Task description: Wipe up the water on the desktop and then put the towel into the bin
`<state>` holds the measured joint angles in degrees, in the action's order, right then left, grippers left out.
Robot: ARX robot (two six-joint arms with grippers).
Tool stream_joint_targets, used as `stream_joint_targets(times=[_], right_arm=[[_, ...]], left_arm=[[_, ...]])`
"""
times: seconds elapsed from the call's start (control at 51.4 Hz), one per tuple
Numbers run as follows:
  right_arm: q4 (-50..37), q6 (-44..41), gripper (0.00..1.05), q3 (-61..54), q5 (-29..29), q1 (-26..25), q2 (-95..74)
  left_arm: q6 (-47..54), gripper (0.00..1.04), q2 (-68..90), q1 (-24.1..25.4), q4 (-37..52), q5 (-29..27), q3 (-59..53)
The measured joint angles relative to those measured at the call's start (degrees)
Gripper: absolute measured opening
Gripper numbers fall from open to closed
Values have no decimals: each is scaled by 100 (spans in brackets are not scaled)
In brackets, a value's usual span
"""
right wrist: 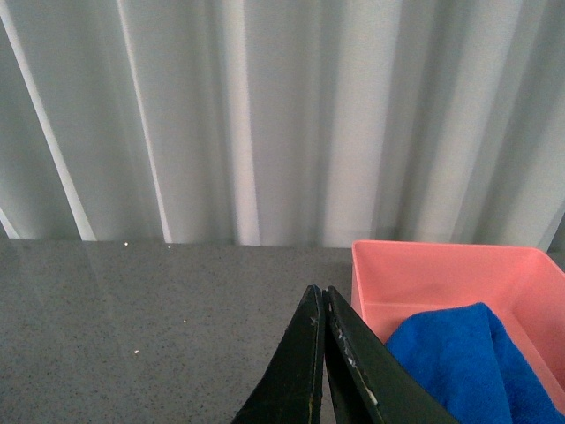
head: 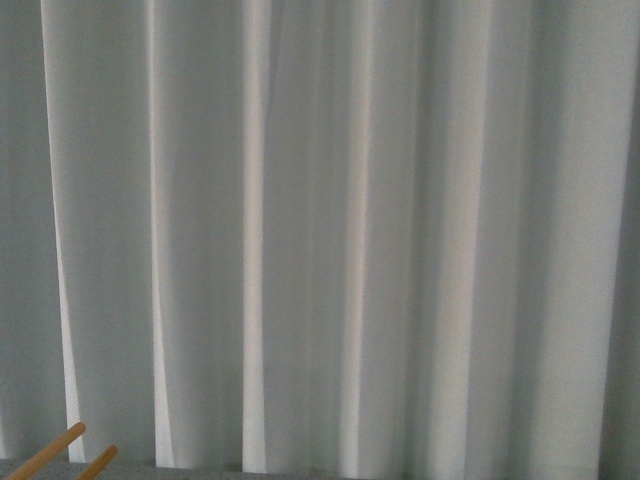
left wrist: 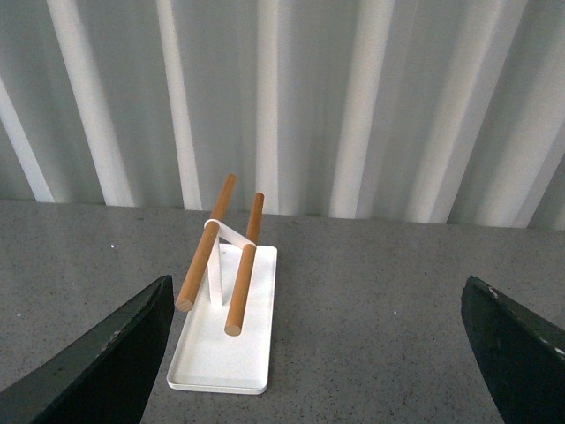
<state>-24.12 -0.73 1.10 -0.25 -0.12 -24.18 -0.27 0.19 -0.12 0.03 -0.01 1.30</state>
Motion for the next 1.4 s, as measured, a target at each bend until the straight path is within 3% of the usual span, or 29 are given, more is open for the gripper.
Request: stream_joint_targets(times=[0.68,0.797,1.011,1.166,1.4], right_arm=[[1410,13,3,-2,4,0,1434],[2374,15,3,-2,20,2,2282],[2404,13,4,0,20,2,2393],[2404,15,29,0,20,2,2393],[2404,15,85,-2,20,2,2393]], left_arm=[[0,98,0,0,0,0,0],[0,98,0,0,0,-4,0],[0,98,-7,0,0,0,0],[0,98,-7,0,0,0,0],[0,98,-7,0,0,0,0]])
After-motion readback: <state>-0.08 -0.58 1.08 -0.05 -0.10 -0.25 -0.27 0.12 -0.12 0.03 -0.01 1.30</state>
